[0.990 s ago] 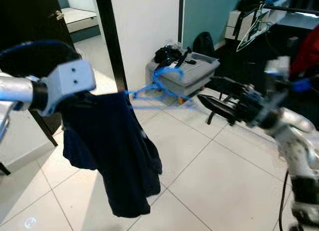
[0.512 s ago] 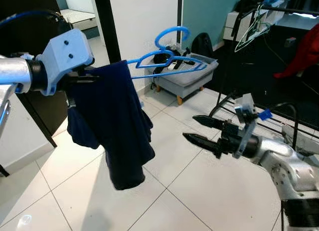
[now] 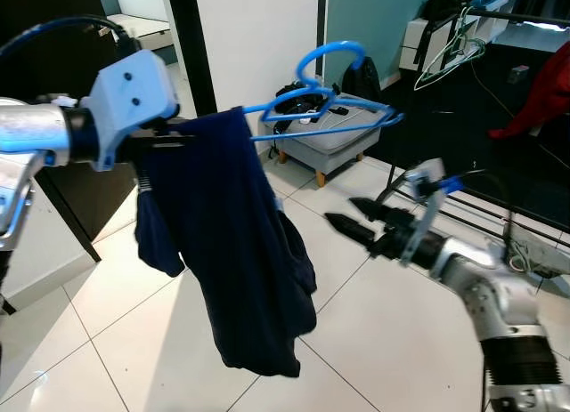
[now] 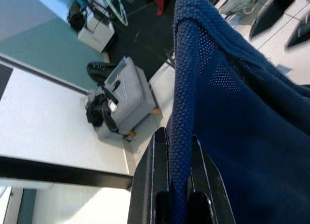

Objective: Hang hanger

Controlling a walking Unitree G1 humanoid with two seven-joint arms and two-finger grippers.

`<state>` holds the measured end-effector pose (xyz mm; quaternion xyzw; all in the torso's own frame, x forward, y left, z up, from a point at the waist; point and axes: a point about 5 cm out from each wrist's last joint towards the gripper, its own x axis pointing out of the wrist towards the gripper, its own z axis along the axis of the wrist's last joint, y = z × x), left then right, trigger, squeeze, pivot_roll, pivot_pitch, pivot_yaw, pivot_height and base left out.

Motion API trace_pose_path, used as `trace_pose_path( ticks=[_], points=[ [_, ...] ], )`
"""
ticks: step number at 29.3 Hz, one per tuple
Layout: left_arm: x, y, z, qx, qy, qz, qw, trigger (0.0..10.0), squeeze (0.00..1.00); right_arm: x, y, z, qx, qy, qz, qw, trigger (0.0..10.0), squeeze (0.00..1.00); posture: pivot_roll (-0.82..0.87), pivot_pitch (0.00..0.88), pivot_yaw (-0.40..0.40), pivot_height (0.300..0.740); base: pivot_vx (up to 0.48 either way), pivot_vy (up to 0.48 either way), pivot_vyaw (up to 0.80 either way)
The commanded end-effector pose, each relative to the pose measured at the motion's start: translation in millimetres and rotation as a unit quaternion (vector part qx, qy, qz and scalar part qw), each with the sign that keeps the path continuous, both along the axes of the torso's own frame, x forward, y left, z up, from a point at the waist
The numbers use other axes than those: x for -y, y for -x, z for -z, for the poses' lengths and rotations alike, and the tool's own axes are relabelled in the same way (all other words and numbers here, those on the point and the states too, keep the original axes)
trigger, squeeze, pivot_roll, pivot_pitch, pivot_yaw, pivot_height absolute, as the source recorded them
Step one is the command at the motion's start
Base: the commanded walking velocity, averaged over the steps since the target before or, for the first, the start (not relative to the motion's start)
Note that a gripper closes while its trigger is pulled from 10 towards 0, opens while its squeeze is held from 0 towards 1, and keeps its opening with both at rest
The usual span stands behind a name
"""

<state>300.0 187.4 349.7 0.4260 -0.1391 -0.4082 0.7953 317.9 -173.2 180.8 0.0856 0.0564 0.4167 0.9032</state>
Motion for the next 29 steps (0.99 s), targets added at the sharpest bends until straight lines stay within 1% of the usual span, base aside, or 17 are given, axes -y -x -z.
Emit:
trace_pose_path(
  ticks=[1,3,5,7,10,12,13,14,15,19,22,29],
  points=[
    [9.0,3.9,-8,0.018,0.015,0.015,1.0,10.0,0.0,-10.8,1.9,0,-0.004,0.015,-0.021,1.0,10.0,0.0,-0.04,0.0,0.053,0.74,0.0,0.0,0.0],
    [19.1,7.3,-8,0.021,0.017,0.035,0.999,10.0,0.0,-20.0,1.6,0,-0.012,0.029,-0.033,0.999,10.0,0.0,-0.04,0.0,0.053,0.74,0.0,0.0,0.0],
    [19.1,7.3,-8,0.021,0.017,0.035,0.999,10.0,0.0,-20.0,1.6,0,-0.012,0.029,-0.033,0.999,10.0,0.0,-0.04,0.0,0.053,0.74,0.0,0.0,0.0],
    [23.7,9.3,-10,0.026,0.02,0.045,0.998,10.0,0.0,-23.1,0.2,0,-0.015,0.049,-0.034,0.998,10.0,0.0,-0.05,0.0,0.053,0.74,0.0,0.0,0.0],
    [24.8,9.8,-11,0.028,0.022,0.047,0.998,10.0,0.0,-22.9,-1.0,1,-0.017,0.061,-0.03,0.998,10.0,0.0,-0.05,0.0,0.053,0.74,0.0,0.0,0.0],
    [25.8,11.1,-14,0.034,0.025,0.049,0.998,10.0,0.0,-20.4,-3.7,3,-0.022,0.088,-0.016,0.996,10.0,0.0,-0.05,0.0,0.053,0.74,0.0,0.0,0.0],
    [25.8,11.1,-14,0.034,0.025,0.049,0.998,10.0,0.0,-20.4,-3.7,3,-0.022,0.088,-0.016,0.996,10.0,0.0,-0.05,0.0,0.053,0.74,0.0,0.0,0.0],
    [25.9,11.7,-16,0.037,0.028,0.048,0.998,10.0,0.0,-18.2,-5.6,5,-0.026,0.098,-0.004,0.995,8.0,0.0,-0.05,0.0,0.053,0.74,0.0,0.0,0.0],
    [25.7,11.9,-18,0.04,0.03,0.046,0.998,10.0,0.0,-15.2,-7.5,7,-0.031,0.107,0.008,0.994,0.0,0.0,-0.05,0.0,0.053,0.74,0.0,0.0,0.0],
    [24.2,11.1,-20,0.043,0.032,0.038,0.998,10.0,0.0,-11.4,-9.0,8,-0.035,0.117,0.019,0.992,0.0,0.0,-0.05,0.0,0.053,0.74,0.0,0.0,0.0],
    [19.2,8.7,-22,0.047,0.031,0.021,0.998,10.0,0.0,-7.5,-8.6,7,-0.033,0.126,0.022,0.991,0.0,0.0,-0.05,0.0,0.053,0.74,0.0,0.0,0.0],
    [15.1,9.0,-26,0.053,0.035,0.01,0.998,10.0,0.0,-2.8,-10.1,6,-0.034,0.132,0.033,0.99,0.0,0.0,-0.05,0.0,0.054,0.74,0.0,0.0,0.0]
  ],
)
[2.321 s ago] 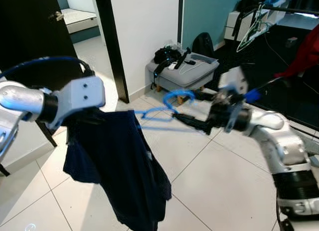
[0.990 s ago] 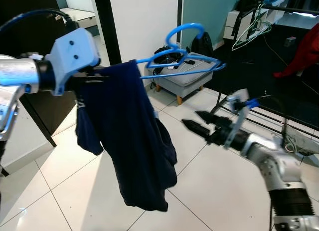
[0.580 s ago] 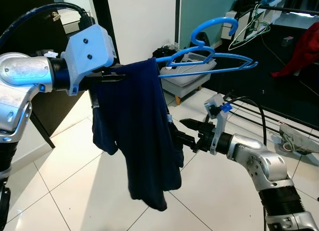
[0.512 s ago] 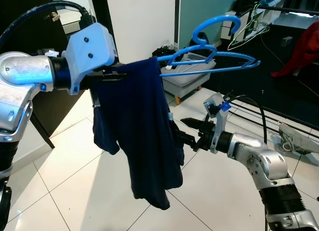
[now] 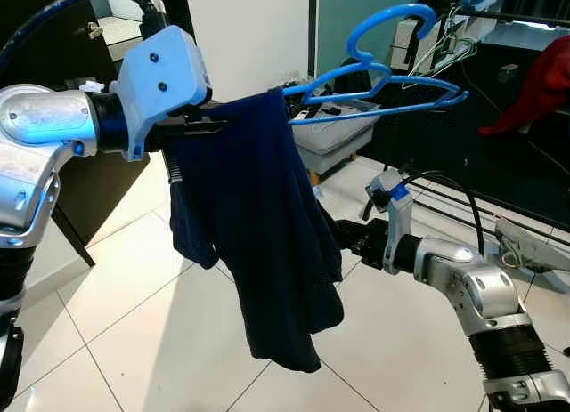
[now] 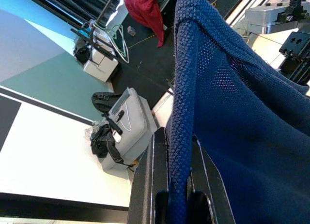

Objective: Hang hanger

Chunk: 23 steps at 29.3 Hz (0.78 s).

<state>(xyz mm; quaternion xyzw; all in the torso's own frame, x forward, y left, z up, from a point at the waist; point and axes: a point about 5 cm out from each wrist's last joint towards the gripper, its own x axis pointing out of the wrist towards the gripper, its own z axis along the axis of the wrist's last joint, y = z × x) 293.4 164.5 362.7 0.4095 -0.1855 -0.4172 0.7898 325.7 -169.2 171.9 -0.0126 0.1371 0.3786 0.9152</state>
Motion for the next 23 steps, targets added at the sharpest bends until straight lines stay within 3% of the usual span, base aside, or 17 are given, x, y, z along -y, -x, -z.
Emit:
trace_pose_path(
  ticks=[1,4,7,10,13,16,18,23],
  points=[
    [-8.4,2.6,-13,0.026,0.009,-0.023,0.999,10.0,0.0,2.3,-3.1,-3,0.001,0.008,0.01,1.0,0.0,0.0,-0.05,0.0,0.054,0.74,0.0,0.0,0.0],
    [-9.1,2.6,-13,0.027,0.009,-0.025,0.999,10.0,0.0,3.7,-4.2,-3,0.002,0.007,0.016,1.0,0.0,0.0,-0.05,0.0,0.054,0.74,0.0,0.0,0.0],
    [-14.0,2.8,-5,0.016,-0.003,-0.026,1.0,10.0,0.0,16.4,-15.4,-14,0.023,-0.027,0.073,0.997,0.0,0.0,-0.05,0.0,0.054,0.74,0.0,0.0,0.0],
    [-14.0,2.8,-5,0.016,-0.003,-0.026,1.0,10.0,0.0,16.4,-15.4,-14,0.023,-0.027,0.073,0.997,0.0,0.0,-0.05,0.0,0.054,0.74,0.0,0.0,0.0],
    [-24.7,3.3,21,-0.02,-0.026,-0.02,0.999,10.0,0.0,38.6,-27.3,-37,0.052,-0.105,0.15,0.982,0.0,0.0,-0.05,0.0,0.052,0.74,0.0,0.0,0.0],
    [-34.8,2.5,36,-0.04,-0.036,-0.032,0.998,10.0,0.0,46.2,-28.3,-48,0.068,-0.142,0.164,0.974,0.0,0.0,-0.05,0.0,0.051,0.74,0.0,0.0,0.0],
    [-34.8,2.5,36,-0.04,-0.036,-0.032,0.998,10.0,0.0,46.2,-28.3,-48,0.068,-0.142,0.164,0.974,0.0,0.0,-0.05,0.0,0.051,0.74,0.0,0.0,0.0],
    [-49.0,2.7,55,-0.065,-0.043,-0.058,0.995,10.0,0.0,48.1,-28.6,-58,0.074,-0.194,0.166,0.964,0.0,0.0,-0.05,0.0,0.047,0.74,0.0,0.0,0.0]
  ],
)
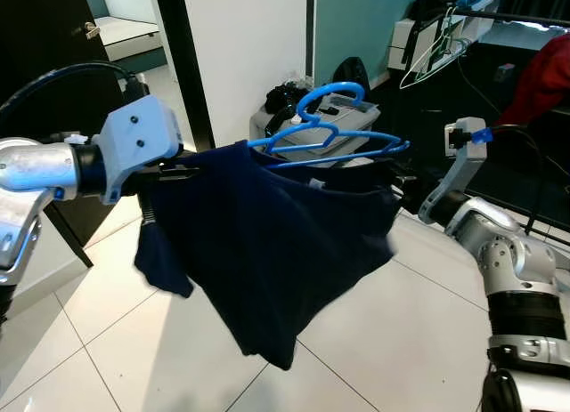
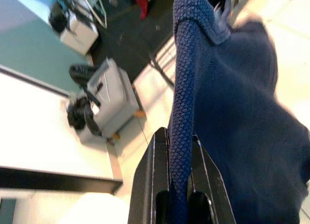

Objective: Hang hanger

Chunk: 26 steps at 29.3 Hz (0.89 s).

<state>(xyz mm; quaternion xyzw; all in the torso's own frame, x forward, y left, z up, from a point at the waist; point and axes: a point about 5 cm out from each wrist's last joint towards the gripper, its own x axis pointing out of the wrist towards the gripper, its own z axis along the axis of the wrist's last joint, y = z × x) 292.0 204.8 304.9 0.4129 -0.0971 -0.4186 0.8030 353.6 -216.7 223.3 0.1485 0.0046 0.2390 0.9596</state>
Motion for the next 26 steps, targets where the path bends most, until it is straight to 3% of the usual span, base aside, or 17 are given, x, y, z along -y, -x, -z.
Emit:
trace_pose_path(
  ticks=[1,19,26],
  points=[
    [-11.9,1.6,0,0.003,-0.012,-0.021,1.0,10.0,0.0,-0.3,-0.5,-6,0.009,-0.009,-0.001,1.0,0.0,0.0,-0.05,0.0,0.044,0.74,0.0,0.0,0.0],
    [-24.0,6.6,16,-0.02,-0.063,-0.025,0.997,10.0,0.0,-5.4,-2.7,-7,0.006,-0.012,-0.01,1.0,0.0,0.0,-0.05,0.0,0.043,0.74,0.0,0.0,0.0],
    [-27.8,5.5,11,-0.006,-0.074,-0.033,0.997,10.0,0.0,-9.5,-2.3,-3,-0.001,-0.002,-0.021,1.0,0.0,0.0,-0.05,0.0,0.044,0.74,0.0,0.0,0.0]
  ],
)
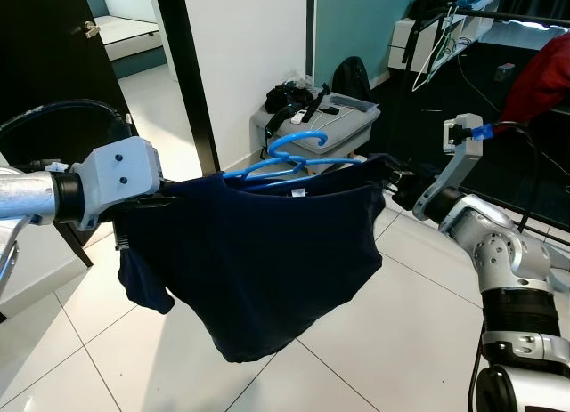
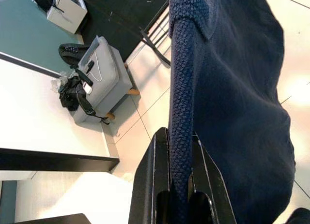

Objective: Hang hanger

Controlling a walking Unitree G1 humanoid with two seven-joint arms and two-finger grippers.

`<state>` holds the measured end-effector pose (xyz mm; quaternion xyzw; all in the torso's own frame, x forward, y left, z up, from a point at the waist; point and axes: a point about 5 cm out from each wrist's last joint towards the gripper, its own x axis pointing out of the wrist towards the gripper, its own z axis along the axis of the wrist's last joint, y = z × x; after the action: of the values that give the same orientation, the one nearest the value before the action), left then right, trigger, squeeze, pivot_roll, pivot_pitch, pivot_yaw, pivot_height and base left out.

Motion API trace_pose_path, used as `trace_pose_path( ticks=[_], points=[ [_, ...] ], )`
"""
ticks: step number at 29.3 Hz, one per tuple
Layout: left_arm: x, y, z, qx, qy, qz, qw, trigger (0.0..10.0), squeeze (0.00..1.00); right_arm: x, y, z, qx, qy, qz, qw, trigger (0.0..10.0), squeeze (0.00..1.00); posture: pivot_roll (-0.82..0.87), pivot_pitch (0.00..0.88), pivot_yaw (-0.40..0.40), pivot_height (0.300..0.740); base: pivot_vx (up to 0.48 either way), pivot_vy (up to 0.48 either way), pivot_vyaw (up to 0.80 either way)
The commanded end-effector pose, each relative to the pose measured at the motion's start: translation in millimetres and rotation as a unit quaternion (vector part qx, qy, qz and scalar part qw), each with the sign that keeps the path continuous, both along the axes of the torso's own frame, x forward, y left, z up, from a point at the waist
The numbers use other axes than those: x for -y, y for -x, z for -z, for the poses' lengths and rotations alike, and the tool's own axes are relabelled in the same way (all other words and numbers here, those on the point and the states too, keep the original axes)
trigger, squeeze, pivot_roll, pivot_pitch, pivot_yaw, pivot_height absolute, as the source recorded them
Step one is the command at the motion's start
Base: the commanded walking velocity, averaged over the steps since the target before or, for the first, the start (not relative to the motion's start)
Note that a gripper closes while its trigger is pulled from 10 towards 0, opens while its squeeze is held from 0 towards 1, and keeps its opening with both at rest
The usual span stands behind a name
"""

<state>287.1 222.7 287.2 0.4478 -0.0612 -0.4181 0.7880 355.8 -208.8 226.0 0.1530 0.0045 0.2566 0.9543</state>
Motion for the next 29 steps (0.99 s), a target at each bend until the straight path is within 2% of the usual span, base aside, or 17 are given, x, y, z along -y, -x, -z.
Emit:
trace_pose_path(
  ticks=[1,10,12,14,15,18,20,22,26,28,29],
  points=[
    [-9.9,0.6,-7,0.007,-0.025,-0.02,0.999,10.0,0.0,-1.6,-0.1,0,-0.002,0.003,-0.003,1.0,0.0,0.0,-0.05,0.0,0.044,0.74,0.0,0.0,0.0],
    [-10.1,1.0,0,-0.002,-0.05,-0.027,0.998,10.0,0.0,-0.3,0.3,-1,-0.002,0.002,0.0,1.0,0.0,0.0,-0.05,0.0,0.043,0.74,0.0,0.0,0.0],
    [-12.1,-0.5,2,0.002,-0.069,-0.038,0.997,10.0,0.0,0.2,0.6,-1,-0.002,0.001,0.001,1.0,0.0,0.0,-0.05,0.0,0.044,0.74,0.0,0.0,0.0],
    [-13.6,-3.2,1,0.009,-0.068,-0.049,0.996,10.0,0.0,0.1,0.7,-1,-0.002,0.002,0.0,1.0,0.0,0.0,-0.05,0.0,0.044,0.74,0.0,0.0,0.0],
    [-15.1,-7.5,-5,0.026,-0.049,-0.066,0.996,10.0,0.0,-0.4,1.1,-1,-0.002,0.005,-0.001,1.0,0.0,0.0,-0.05,0.0,0.045,0.74,0.0,0.0,0.0],
    [-15.9,-10.3,-10,0.038,-0.034,-0.077,0.996,10.0,0.0,-0.6,1.3,0,-0.003,0.007,-0.001,1.0,0.0,0.0,-0.05,0.0,0.044,0.74,0.0,0.0,0.0],
    [-17.0,-15.4,-26,0.072,0.023,-0.09,0.993,10.0,0.0,-1.8,1.8,2,-0.005,0.011,-0.004,1.0,0.0,0.0,-0.05,0.0,0.044,0.74,0.0,0.0,0.0],
    [-17.6,-15.5,-36,0.083,0.065,-0.085,0.991,10.0,0.0,-2.2,2.0,2,-0.005,0.012,-0.005,1.0,0.0,0.0,-0.05,0.0,0.044,0.74,0.0,0.0,0.0],
    [-17.1,-12.7,-40,0.079,0.085,-0.071,0.991,10.0,0.0,-2.0,1.7,2,-0.005,0.012,-0.004,1.0,0.0,0.0,-0.05,0.0,0.044,0.74,0.0,0.0,0.0],
    [-13.1,-5.9,-42,0.067,0.103,-0.038,0.992,10.0,0.0,-1.5,1.5,1,-0.005,0.012,-0.004,1.0,0.0,0.0,-0.05,0.0,0.044,0.74,0.0,0.0,0.0],
    [-13.1,-5.9,-42,0.067,0.103,-0.038,0.992,10.0,0.0,-1.5,1.5,1,-0.005,0.012,-0.004,1.0,0.0,0.0,-0.05,0.0,0.044,0.74,0.0,0.0,0.0]
  ],
)
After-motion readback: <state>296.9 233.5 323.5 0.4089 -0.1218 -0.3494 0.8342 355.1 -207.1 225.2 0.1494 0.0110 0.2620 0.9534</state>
